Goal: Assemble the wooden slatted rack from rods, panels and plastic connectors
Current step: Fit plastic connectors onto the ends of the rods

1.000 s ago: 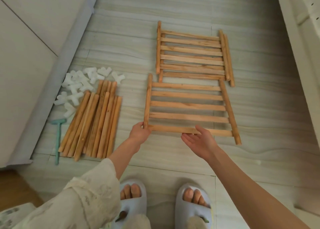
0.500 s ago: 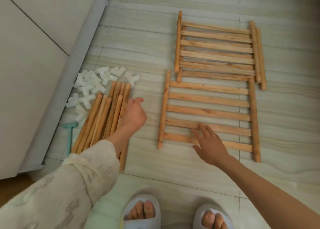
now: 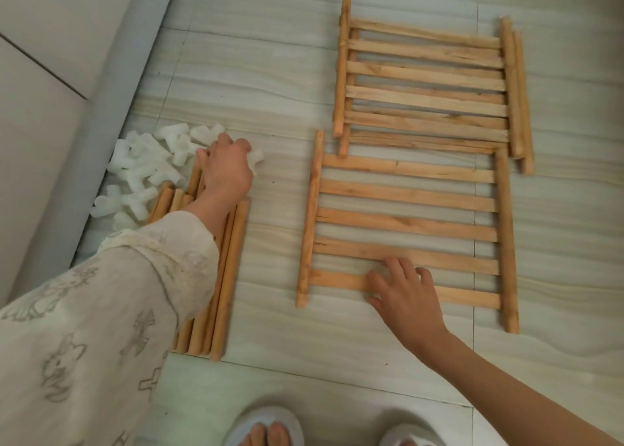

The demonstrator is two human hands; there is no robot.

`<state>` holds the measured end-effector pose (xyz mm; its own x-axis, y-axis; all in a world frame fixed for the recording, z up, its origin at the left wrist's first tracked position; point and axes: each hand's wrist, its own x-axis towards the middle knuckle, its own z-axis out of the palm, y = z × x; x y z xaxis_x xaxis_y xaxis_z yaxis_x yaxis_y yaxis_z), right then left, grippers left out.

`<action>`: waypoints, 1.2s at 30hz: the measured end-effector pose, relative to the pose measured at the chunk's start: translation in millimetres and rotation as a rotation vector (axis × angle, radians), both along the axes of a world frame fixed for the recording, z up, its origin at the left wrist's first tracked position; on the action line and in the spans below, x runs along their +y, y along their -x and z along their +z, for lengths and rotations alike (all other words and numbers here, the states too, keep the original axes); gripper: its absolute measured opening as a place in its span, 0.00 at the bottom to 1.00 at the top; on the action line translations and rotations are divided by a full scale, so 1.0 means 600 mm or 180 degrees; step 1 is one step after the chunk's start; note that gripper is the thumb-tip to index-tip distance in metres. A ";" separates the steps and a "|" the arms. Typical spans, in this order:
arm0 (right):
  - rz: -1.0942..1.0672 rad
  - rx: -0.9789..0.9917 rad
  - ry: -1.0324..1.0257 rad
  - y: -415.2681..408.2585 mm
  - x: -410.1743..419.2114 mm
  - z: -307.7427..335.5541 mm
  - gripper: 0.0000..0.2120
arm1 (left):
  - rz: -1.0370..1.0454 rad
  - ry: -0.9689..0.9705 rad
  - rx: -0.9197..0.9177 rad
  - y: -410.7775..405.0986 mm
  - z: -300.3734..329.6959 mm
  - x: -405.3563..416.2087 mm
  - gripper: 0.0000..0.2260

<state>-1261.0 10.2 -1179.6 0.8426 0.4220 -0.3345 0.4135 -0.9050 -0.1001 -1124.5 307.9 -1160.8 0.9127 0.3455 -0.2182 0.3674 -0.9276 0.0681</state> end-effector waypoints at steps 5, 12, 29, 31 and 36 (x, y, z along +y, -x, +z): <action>0.0243 0.0001 -0.0123 -0.012 0.015 -0.007 0.20 | -0.0546 -0.0091 -0.0508 0.015 -0.004 -0.021 0.15; 0.0073 0.0400 -0.0262 -0.012 0.015 0.020 0.09 | 0.0021 0.1797 -0.0893 0.133 0.012 -0.072 0.13; -0.0202 0.0181 -0.0942 -0.003 0.035 0.287 0.20 | 0.0434 0.3759 -0.1274 0.301 0.316 -0.061 0.06; -0.0312 0.0241 -0.0951 0.000 0.028 0.312 0.20 | 0.0398 0.3884 -0.1316 0.308 0.337 -0.065 0.08; -0.0491 0.0287 -0.0957 0.025 0.028 0.341 0.20 | 0.0255 0.3179 -0.1200 0.310 0.358 -0.079 0.11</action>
